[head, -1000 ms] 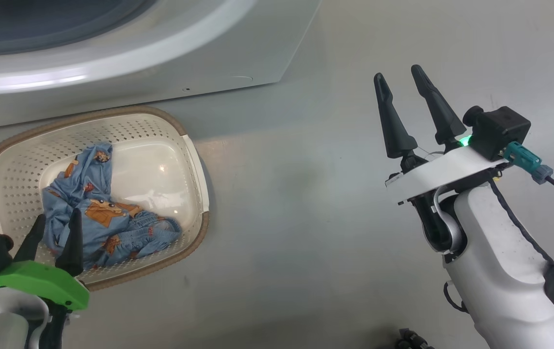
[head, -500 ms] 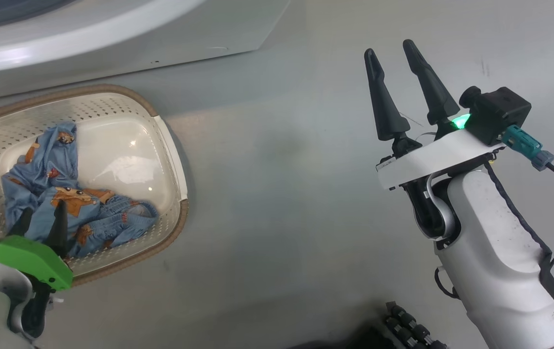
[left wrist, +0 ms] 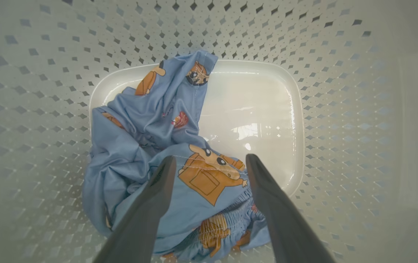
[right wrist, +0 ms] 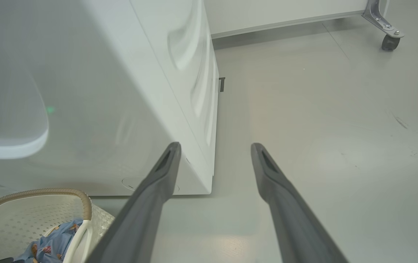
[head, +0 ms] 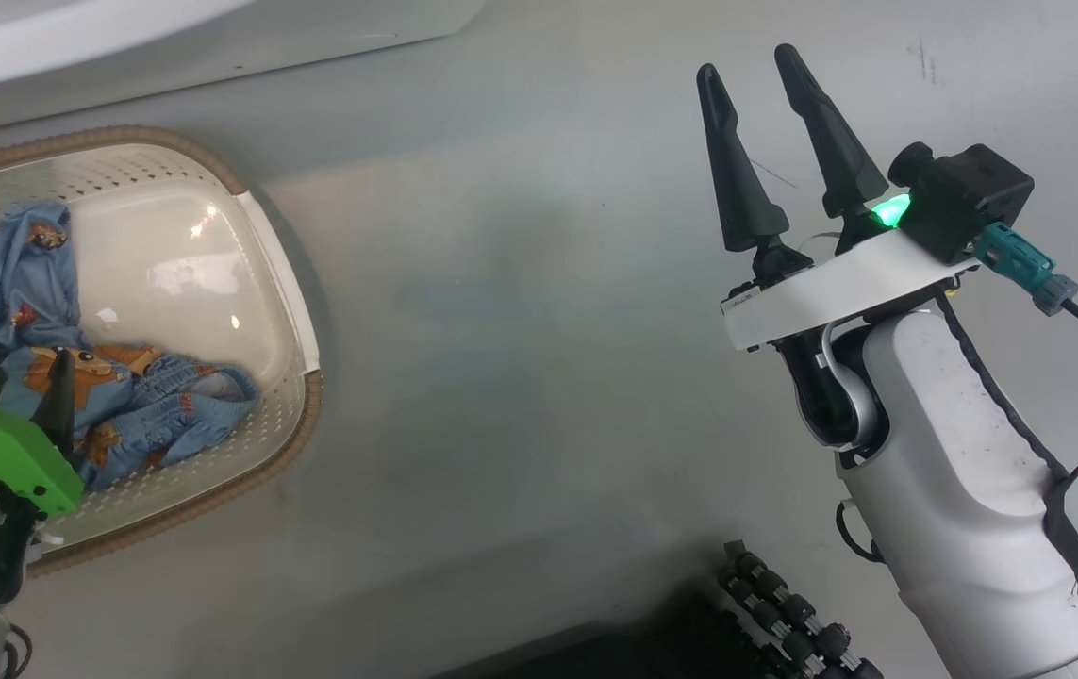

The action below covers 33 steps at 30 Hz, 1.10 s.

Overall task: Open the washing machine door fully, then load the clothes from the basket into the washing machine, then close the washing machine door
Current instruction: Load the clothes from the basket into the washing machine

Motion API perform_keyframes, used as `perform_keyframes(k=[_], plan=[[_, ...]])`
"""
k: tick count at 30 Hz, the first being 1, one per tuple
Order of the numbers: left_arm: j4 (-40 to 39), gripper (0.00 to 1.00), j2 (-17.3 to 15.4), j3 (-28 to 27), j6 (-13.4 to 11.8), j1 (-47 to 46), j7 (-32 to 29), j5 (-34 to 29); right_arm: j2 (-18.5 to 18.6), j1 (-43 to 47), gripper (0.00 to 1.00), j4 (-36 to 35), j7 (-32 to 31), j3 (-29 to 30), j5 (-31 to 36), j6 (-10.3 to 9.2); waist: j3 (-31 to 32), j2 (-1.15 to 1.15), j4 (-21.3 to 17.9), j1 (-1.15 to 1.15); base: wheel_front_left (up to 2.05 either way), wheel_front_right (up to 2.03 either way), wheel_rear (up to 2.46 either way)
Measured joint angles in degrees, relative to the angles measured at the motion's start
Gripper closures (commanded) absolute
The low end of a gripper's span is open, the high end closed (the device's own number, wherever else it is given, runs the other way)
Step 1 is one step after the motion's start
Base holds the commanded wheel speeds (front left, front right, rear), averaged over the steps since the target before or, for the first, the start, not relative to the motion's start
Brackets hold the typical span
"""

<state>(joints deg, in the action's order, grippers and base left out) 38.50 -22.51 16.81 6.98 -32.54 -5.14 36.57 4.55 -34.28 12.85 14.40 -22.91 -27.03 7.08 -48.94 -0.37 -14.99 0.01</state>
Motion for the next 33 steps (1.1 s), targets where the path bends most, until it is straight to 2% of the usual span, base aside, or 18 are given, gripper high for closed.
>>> perform_keyframes(k=[10,19,28,33], plan=[[8.1,0.0,-0.9,-0.5,0.0,-3.7,-3.1,1.3,-0.5,-0.1,0.0,-0.3,0.0,0.1,0.4,0.0,-3.2,0.0,-1.7,0.0,0.0,0.0,0.0],[10.6,0.0,1.0,0.4,0.0,-6.6,-6.2,3.4,-0.8,-0.1,0.0,-0.3,0.0,0.0,0.8,0.0,-3.6,0.0,-2.0,0.0,0.0,0.0,0.0],[15.9,0.0,-0.5,1.4,0.0,-9.8,-10.6,2.7,-0.9,-0.4,0.0,-0.4,0.0,-0.5,1.3,0.0,-5.4,0.0,-2.4,0.0,0.0,0.0,0.0],[17.7,0.0,0.1,1.6,0.0,-11.7,-12.4,2.9,-0.9,-1.0,0.0,-0.5,0.0,-0.5,1.3,0.0,-6.2,0.0,-2.7,0.0,0.0,0.0,0.0]])
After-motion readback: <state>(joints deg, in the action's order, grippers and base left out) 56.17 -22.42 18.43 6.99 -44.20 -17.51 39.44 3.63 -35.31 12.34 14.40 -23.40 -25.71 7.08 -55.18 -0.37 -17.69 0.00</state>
